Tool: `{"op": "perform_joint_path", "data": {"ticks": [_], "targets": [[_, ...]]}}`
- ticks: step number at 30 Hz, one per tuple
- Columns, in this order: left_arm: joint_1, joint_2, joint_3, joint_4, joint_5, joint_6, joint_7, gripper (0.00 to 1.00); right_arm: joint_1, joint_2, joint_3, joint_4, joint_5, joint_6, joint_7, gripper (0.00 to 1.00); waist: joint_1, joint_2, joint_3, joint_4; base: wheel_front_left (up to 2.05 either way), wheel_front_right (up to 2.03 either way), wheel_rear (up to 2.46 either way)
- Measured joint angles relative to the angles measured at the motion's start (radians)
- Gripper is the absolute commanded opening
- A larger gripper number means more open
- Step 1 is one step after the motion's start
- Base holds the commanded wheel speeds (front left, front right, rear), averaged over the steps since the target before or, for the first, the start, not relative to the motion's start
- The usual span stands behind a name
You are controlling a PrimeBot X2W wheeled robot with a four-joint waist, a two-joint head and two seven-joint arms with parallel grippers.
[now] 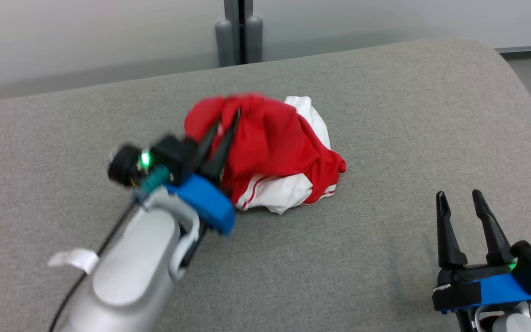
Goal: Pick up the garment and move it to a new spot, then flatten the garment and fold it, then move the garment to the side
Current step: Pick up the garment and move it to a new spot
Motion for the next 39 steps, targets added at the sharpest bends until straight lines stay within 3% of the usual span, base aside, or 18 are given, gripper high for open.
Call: {"op": "perform_joint_path", "data": {"ticks": [9, 10, 11, 19, 28, 39], "targets": [[0.206, -0.034, -0.093, 0.073, 0.000, -0.003, -0.035, 0.00, -0.006, 0.000, 0.002, 0.009, -0.002, 0.000, 0.000, 1.00, 0.0000, 0.0000, -0.011, 0.033, 0.00, 0.00, 0.00], [0.218, -0.039, -0.101, 0.078, 0.000, -0.003, -0.035, 0.15, -0.006, 0.000, 0.005, 0.010, -0.002, 0.000, 0.000, 1.00, 0.0000, 0.0000, -0.015, 0.036, 0.00, 0.00, 0.00], [0.226, -0.044, -0.103, 0.083, -0.001, -0.002, -0.038, 1.00, -0.006, 0.000, 0.007, 0.012, -0.002, 0.000, 0.000, 1.00, 0.0000, 0.0000, -0.019, 0.039, 0.00, 0.00, 0.00], [0.232, -0.032, -0.021, 0.004, 0.019, 0.083, -0.085, 1.00, 0.017, 0.000, -0.002, 0.020, -0.009, 0.000, 0.000, 1.00, 0.0000, 0.0000, -0.067, 0.076, 0.00, 0.00, 0.00], [0.358, 0.042, 0.221, -0.176, 0.065, 0.176, -0.087, 1.00, 0.038, 0.000, -0.006, 0.020, -0.026, 0.000, 0.000, 1.00, 0.0000, 0.0000, -0.110, 0.134, 0.00, 0.00, 0.00], [0.537, 0.033, 0.449, -0.281, 0.160, 0.195, -0.087, 1.00, 0.072, 0.000, -0.008, 0.025, -0.038, 0.000, 0.000, 1.00, -0.0001, 0.0000, -0.155, 0.193, 0.00, 0.00, 0.00]]}}
